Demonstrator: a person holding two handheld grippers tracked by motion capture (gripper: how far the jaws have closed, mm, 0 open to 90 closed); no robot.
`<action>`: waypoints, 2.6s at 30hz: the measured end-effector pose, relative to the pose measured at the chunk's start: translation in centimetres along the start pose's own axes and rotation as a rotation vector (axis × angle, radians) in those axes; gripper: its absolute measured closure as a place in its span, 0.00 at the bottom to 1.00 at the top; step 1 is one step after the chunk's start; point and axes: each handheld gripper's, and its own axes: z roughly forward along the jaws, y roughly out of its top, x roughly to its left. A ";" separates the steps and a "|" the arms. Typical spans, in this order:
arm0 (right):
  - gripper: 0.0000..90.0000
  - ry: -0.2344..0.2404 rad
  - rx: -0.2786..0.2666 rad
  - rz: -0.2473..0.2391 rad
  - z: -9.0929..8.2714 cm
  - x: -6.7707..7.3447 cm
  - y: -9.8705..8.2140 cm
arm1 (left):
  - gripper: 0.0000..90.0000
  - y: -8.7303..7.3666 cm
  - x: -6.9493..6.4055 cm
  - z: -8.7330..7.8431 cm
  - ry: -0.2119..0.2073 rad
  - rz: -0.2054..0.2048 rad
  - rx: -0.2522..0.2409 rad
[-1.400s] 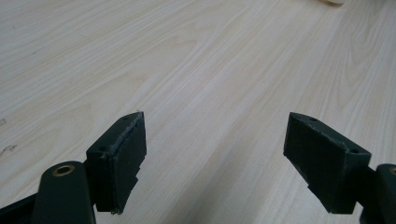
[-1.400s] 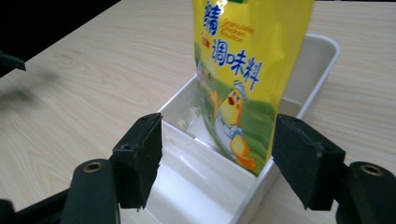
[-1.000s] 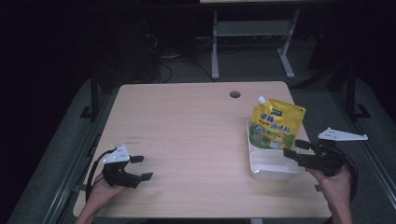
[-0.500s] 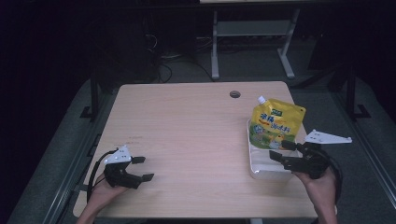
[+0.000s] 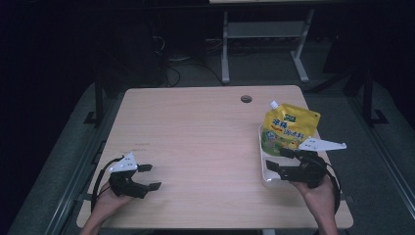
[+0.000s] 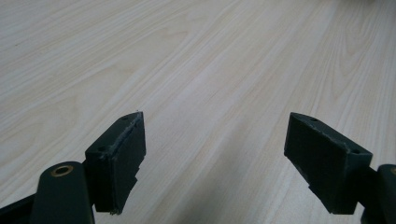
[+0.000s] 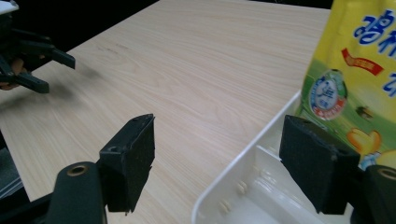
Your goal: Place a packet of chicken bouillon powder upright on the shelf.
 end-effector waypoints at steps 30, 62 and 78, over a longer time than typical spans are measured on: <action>0.28 0.059 0.064 -0.122 5.4 6.0 0.7 | 0.22 0.0 -0.5 0.4 -0.013 0.009 -0.011; 0.25 0.090 0.194 -0.205 11.8 10.5 -2.2 | 0.22 0.4 -1.3 0.8 -0.040 0.034 -0.019; 0.24 0.119 0.205 -0.172 12.8 10.1 -3.5 | 0.22 0.6 -2.0 1.8 -0.068 0.058 0.002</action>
